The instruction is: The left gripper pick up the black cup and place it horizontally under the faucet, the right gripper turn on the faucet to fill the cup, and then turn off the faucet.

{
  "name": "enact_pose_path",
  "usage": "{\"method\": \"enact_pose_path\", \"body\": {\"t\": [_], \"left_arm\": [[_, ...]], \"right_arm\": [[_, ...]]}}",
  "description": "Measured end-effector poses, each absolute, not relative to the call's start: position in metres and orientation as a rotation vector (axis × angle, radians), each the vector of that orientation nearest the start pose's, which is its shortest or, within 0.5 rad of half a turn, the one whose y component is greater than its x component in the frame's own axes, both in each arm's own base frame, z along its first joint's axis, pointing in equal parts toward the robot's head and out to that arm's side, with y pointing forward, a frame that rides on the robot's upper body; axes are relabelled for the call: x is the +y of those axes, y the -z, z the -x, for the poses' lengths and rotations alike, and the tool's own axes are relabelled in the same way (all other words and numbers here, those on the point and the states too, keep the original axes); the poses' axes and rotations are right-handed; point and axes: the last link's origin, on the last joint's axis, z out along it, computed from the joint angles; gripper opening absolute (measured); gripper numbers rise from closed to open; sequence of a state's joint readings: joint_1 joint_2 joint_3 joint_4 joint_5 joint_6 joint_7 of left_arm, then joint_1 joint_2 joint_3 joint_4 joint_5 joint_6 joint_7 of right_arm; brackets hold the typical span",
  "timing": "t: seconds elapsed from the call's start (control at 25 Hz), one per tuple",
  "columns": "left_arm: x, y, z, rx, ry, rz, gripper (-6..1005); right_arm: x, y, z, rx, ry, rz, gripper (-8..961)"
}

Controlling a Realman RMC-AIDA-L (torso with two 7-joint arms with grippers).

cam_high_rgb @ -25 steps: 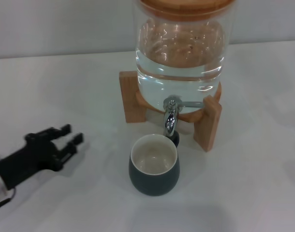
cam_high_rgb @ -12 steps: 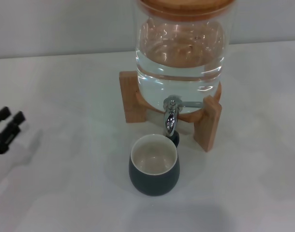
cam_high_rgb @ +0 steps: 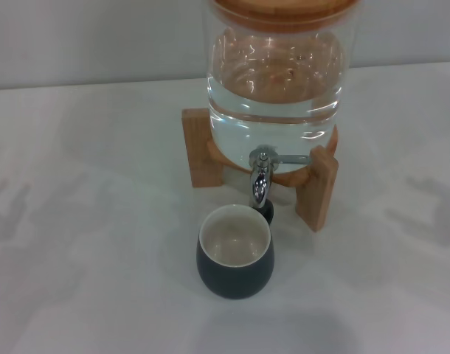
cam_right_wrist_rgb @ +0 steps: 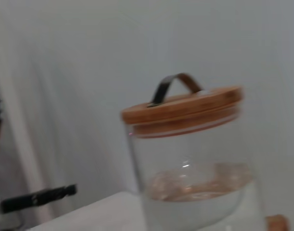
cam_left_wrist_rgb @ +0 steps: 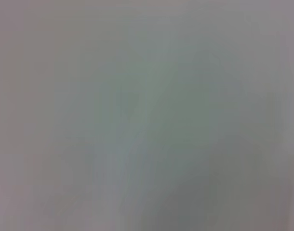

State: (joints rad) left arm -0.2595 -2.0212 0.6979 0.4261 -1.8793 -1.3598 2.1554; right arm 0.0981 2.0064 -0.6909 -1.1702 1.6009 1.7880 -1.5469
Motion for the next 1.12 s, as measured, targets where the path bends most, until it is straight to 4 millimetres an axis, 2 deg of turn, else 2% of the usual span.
{"method": "enact_pose_path", "body": {"t": [0.2,0.56,1.12], "left_arm": [[0.290,-0.072,0.358,-0.656,0.942,1.843,399],[0.290,-0.073,0.357,-0.651,0.950,1.836,404],[0.286,-0.073,0.360,-0.657,0.950,1.815,400]], "right_arm": [[0.254,-0.121,-0.270,0.511,-0.866,2.507,785],[0.270,-0.090,-0.247,0.482,-0.822,2.632,784],[0.286,-0.063,-0.219,0.435,-0.756,2.681,784]]}}
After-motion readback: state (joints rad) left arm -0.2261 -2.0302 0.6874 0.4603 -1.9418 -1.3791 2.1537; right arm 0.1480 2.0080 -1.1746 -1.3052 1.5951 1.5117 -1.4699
